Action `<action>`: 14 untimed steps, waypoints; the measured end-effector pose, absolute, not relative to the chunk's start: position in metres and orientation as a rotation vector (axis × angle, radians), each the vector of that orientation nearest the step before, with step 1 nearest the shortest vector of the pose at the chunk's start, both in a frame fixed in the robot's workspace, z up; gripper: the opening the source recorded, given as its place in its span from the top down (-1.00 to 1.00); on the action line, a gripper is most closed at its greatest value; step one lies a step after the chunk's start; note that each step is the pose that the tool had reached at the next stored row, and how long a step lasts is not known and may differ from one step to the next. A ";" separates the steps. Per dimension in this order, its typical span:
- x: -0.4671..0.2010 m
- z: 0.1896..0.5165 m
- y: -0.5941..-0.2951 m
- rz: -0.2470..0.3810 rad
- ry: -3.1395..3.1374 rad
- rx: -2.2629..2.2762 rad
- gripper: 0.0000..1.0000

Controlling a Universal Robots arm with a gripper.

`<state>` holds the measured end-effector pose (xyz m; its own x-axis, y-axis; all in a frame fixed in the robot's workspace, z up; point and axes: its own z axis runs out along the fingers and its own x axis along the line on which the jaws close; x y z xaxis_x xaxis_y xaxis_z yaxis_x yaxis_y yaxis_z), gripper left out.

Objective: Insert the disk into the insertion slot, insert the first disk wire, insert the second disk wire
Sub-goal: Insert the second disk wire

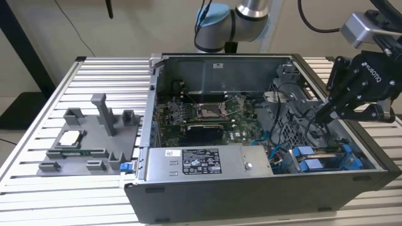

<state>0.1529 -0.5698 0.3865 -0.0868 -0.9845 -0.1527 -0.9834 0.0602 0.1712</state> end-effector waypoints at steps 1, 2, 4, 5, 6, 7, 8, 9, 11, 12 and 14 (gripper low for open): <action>0.153 0.386 -0.570 -0.362 -2.284 2.120 0.68; 0.153 0.386 -0.570 -0.362 -2.284 2.119 0.68; 0.152 0.386 -0.570 -0.357 -2.283 2.118 0.68; 0.151 0.385 -0.570 -0.351 -2.283 2.117 0.68; 0.150 0.385 -0.570 -0.344 -2.283 2.117 0.68; 0.149 0.385 -0.570 -0.336 -2.283 2.118 0.68; 0.148 0.384 -0.570 -0.328 -2.284 2.119 0.68; 0.147 0.384 -0.570 -0.318 -2.285 2.120 0.68; 0.146 0.382 -0.570 -0.299 -2.291 2.126 0.68; 0.145 0.382 -0.570 -0.289 -2.294 2.130 0.68; 0.144 0.381 -0.570 -0.267 -2.297 2.133 0.68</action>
